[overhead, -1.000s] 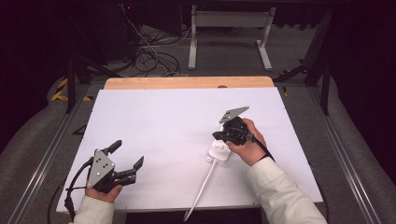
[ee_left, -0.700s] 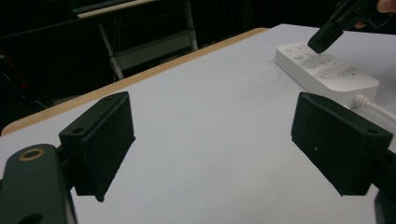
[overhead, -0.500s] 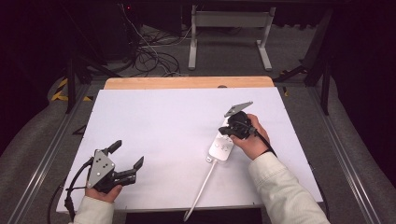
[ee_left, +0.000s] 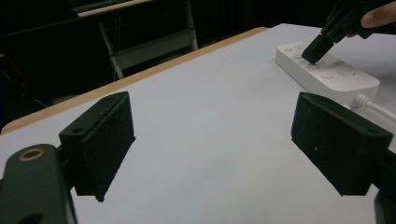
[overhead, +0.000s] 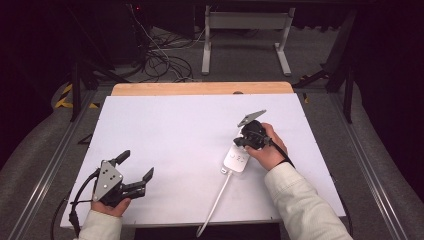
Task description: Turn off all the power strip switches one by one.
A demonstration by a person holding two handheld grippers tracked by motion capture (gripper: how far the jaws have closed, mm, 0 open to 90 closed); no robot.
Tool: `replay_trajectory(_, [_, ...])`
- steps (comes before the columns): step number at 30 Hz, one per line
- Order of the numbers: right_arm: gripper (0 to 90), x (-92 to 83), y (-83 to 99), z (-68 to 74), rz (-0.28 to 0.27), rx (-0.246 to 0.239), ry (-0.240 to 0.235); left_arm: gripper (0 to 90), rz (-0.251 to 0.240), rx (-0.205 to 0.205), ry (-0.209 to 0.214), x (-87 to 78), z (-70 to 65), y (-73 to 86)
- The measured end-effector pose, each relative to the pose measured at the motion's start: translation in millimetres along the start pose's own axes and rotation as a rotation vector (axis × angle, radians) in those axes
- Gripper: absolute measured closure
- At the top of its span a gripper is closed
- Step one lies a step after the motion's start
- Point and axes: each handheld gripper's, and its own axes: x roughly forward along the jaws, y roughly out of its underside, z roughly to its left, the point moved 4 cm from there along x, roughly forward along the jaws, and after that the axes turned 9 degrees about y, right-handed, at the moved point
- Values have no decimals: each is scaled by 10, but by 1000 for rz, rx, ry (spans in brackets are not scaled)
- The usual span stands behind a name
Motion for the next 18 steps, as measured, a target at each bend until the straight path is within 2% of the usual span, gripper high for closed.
replay_trajectory(11, [900, 21, 16, 18, 10, -12, 9, 141, 0, 0, -2, 1, -8, -1])
replay_trajectory(18, [900, 24, 40, 7, 8, 5, 4, 140, 0, 0, -2, 0, -10, -1])
